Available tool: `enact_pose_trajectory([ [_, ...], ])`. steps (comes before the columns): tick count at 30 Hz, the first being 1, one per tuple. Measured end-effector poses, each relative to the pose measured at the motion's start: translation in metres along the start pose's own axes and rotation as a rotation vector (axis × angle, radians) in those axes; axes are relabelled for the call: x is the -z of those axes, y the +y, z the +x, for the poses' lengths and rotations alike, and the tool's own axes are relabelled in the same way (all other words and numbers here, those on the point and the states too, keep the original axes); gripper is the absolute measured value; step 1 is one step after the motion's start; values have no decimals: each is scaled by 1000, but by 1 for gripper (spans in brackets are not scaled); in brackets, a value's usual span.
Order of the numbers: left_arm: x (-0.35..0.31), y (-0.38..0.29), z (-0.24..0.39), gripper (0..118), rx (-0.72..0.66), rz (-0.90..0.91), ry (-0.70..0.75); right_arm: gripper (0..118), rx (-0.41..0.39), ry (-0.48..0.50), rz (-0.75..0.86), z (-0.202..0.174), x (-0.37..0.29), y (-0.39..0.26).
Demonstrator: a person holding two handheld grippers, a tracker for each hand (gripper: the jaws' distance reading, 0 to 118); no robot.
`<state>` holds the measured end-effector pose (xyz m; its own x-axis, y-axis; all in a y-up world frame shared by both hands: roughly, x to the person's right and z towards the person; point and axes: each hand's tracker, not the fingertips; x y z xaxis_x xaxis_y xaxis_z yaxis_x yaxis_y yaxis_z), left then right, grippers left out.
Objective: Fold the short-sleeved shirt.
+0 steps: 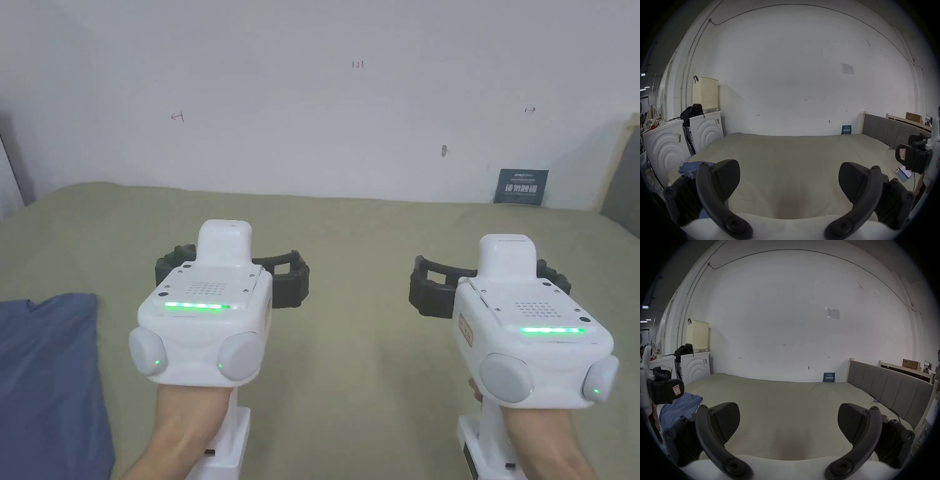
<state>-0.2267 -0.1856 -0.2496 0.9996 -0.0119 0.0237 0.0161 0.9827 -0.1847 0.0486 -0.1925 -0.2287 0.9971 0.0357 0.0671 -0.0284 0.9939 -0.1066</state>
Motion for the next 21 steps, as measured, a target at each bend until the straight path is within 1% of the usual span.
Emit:
enact_pose_trajectory([
  [21,-2,0,0,118,1,-5,1,118,8,6,-5,-3,-1,-2],
])
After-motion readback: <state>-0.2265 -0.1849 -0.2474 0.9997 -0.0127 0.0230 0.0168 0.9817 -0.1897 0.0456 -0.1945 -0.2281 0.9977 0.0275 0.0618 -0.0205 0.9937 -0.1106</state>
